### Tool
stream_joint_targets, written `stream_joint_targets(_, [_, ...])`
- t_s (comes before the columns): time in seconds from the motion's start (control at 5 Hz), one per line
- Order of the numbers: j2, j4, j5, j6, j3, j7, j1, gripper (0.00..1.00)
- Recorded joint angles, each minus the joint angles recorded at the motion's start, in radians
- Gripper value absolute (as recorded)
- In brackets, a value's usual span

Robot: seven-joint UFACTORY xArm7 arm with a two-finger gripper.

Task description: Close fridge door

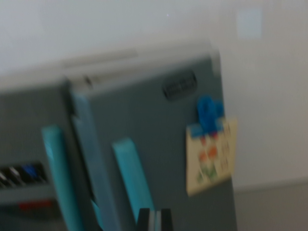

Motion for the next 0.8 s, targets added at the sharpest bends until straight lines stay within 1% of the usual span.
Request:
stream_joint_targets(0.2, [0.0, 0.0, 0.0, 0.0, 0.0, 0.0, 0.0, 1.0])
stream_joint_targets(0.4, [0.083, 0.0, 0.0, 0.0, -0.014, 0.0, 0.0, 1.0])
stream_joint_targets(0.6, [0.083, 0.0, 0.0, 0.0, -0.014, 0.0, 0.0, 1.0])
stream_joint_targets(0.8, [0.173, 0.007, 0.0, 0.0, -0.021, 0.0, 0.0, 1.0])
